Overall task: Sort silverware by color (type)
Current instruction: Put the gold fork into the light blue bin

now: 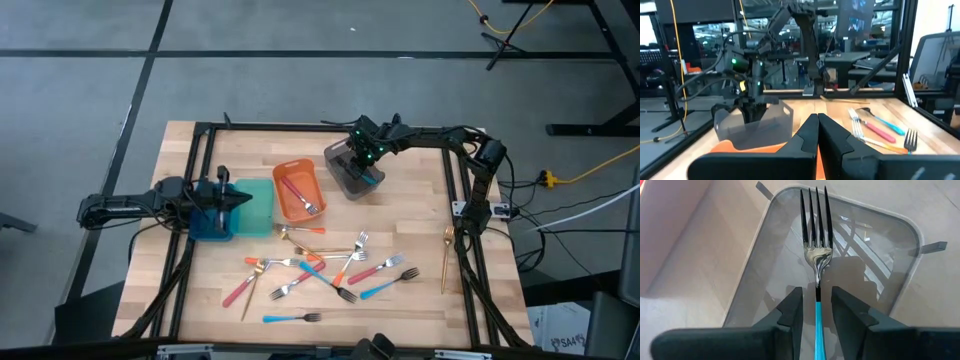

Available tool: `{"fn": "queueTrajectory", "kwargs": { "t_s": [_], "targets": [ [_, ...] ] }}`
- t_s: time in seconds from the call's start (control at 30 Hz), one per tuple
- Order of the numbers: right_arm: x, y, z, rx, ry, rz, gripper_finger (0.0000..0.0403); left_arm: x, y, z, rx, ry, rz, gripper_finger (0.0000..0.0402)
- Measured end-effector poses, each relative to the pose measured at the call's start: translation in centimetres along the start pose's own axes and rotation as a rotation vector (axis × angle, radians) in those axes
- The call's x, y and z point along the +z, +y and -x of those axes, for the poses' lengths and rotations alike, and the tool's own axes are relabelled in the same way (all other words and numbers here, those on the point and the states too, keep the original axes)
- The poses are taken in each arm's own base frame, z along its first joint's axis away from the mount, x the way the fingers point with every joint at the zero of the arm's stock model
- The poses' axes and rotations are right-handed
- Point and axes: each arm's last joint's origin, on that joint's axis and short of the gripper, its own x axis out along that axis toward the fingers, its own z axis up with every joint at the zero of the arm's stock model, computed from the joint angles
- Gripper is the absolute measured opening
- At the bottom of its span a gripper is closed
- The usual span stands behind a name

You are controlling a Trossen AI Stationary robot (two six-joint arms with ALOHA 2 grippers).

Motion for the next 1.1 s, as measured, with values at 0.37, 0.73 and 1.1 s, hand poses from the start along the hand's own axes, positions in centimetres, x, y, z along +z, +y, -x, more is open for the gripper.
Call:
{"fn": "queueTrajectory", "kwargs": {
  "t_s": [0.37,0.73,1.1],
  "targets": [
    [0.0,0.0,0.0,0.0,0.0,0.0,0.0095,0.9,0.0,0.0,-0.007,-0.092,0.21,0.0078],
    [0.0,0.0,0.0,0.0,0.0,0.0,0.0095,0.9,0.1,0.0,0.0,-0.095,0.239,0.0169],
    [0.1,0.0,0.0,0.001,-0.014,0.003,0.0095,1.7,0.1,0.1,0.012,-0.178,0.336,0.0171]
  ]
}}
